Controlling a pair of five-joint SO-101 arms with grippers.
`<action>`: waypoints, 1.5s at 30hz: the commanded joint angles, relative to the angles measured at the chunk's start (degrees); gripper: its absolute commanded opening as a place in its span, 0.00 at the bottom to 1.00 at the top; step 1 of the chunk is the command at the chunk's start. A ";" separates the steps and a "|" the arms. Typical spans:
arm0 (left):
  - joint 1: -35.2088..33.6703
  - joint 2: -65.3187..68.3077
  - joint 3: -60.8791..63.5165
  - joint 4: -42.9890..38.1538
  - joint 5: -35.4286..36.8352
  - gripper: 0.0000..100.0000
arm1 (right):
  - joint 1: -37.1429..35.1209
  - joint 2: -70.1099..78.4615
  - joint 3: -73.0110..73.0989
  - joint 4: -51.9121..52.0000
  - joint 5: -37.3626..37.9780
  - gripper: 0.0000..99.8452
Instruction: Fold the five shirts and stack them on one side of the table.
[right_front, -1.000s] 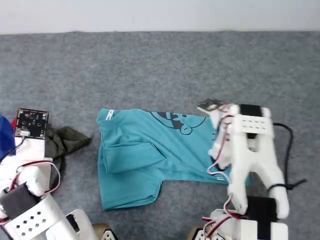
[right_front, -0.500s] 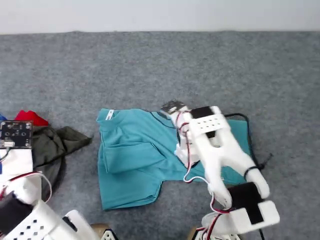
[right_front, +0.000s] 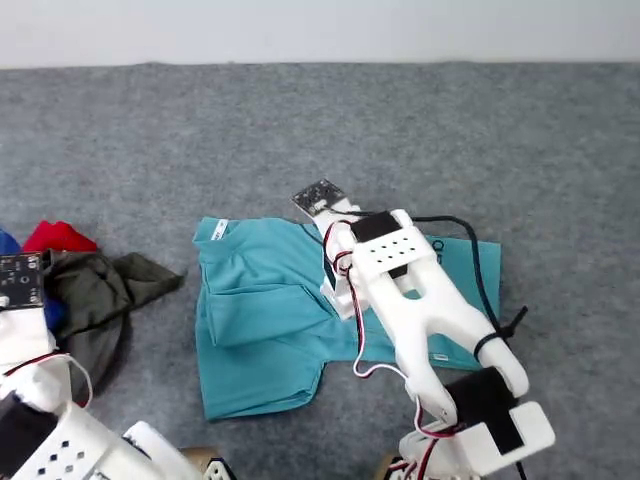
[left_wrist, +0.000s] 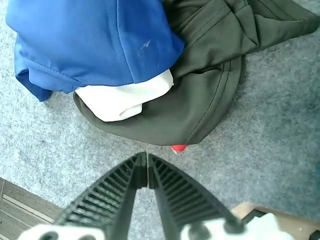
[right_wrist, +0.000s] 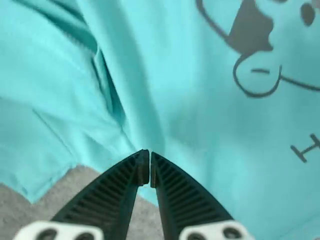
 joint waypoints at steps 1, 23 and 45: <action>-0.18 -0.53 -1.89 0.26 -0.35 0.02 | -0.40 0.84 -2.81 -2.33 -1.05 0.01; 0.09 -0.44 -1.54 -6.07 -0.35 0.02 | -8.22 7.34 -12.31 10.42 -0.88 0.01; 0.79 -0.44 1.01 -6.24 -0.35 0.02 | -20.70 33.10 -55.30 20.35 -0.88 0.18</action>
